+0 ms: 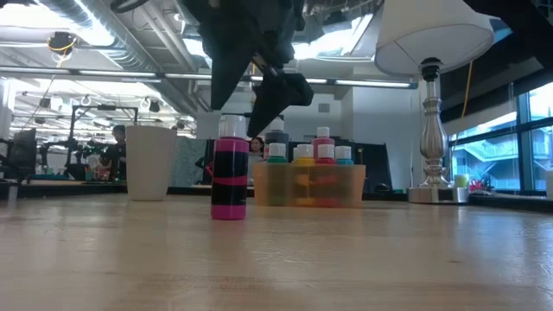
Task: Pick & Place Paint Supplies
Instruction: Put the small dark pink paint bottle into the orange bin
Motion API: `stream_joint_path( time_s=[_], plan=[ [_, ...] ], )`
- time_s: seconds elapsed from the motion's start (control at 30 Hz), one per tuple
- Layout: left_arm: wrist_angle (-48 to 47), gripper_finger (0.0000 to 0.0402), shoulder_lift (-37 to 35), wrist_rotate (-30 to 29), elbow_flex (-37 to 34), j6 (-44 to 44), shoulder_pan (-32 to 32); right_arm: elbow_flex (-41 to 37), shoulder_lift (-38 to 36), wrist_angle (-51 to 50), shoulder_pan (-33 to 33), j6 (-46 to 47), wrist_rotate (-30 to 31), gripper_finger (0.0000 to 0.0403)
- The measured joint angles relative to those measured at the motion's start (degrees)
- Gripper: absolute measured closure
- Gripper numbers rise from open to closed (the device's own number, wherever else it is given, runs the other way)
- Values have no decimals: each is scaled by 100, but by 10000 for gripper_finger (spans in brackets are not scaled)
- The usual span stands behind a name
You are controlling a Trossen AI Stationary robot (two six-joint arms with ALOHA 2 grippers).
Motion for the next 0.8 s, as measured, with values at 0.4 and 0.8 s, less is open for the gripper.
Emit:
stream_joint_path(
  time_s=[0.4,0.8],
  plan=[
    [0,258,0,2,0,0,0,-1,39,-133,2,0,-14,121],
    [-7,258,0,20,0,0,0,-1,70,-17,0,-39,-68,138]
  ],
)
